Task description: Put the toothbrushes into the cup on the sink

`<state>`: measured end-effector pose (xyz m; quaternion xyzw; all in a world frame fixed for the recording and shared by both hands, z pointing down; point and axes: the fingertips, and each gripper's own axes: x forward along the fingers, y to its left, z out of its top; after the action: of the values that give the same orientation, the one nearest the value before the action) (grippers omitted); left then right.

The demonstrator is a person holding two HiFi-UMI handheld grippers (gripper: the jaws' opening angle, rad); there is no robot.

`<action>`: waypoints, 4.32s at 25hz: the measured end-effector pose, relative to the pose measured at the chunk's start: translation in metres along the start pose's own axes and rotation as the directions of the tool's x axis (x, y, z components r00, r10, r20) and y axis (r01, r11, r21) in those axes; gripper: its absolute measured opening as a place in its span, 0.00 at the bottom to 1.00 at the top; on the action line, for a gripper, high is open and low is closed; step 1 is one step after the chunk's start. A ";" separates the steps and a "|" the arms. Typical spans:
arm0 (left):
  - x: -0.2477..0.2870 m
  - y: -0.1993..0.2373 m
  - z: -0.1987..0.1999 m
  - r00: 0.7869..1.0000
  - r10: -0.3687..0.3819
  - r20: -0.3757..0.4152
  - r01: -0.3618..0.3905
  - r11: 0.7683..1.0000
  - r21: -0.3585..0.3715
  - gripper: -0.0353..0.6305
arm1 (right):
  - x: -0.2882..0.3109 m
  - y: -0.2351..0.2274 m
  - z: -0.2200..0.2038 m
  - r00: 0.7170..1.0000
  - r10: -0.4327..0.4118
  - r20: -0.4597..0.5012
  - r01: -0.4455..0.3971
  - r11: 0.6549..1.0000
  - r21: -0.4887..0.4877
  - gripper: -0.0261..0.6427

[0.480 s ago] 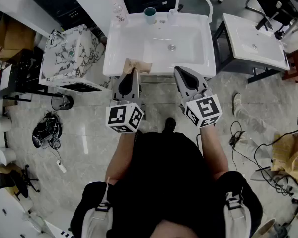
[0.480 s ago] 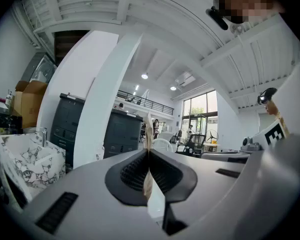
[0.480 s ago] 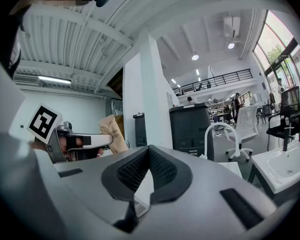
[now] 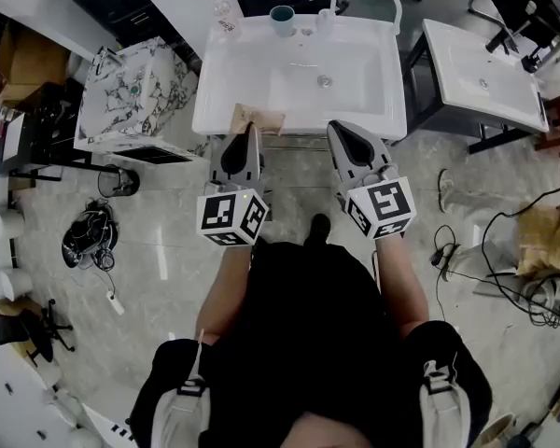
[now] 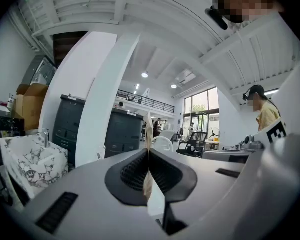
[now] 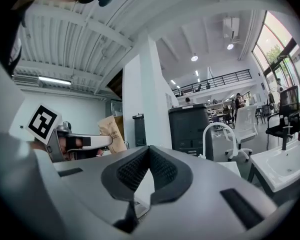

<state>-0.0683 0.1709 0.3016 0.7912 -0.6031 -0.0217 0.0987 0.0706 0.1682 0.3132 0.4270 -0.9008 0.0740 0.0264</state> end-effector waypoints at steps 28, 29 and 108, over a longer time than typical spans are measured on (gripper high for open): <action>0.019 0.009 -0.017 0.999 0.020 -0.041 -0.020 1.000 0.005 0.08 | 0.007 -0.028 -0.040 0.995 0.001 -0.101 0.013 0.991 0.133 0.08; 0.023 0.012 -0.017 0.999 0.016 -0.042 -0.016 1.000 0.001 0.08 | 0.010 -0.030 -0.039 0.995 -0.003 -0.103 0.017 0.991 0.135 0.08; 0.279 0.174 -0.017 0.983 -0.054 -0.173 0.041 0.996 -0.077 0.08 | 0.274 -0.117 -0.062 0.960 0.014 -0.280 0.062 0.963 0.262 0.08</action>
<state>-0.1556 -0.1386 0.3733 0.8002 -0.5717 0.0234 0.1798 -0.0131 -0.1050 0.4172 0.4231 -0.8644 0.2543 0.0959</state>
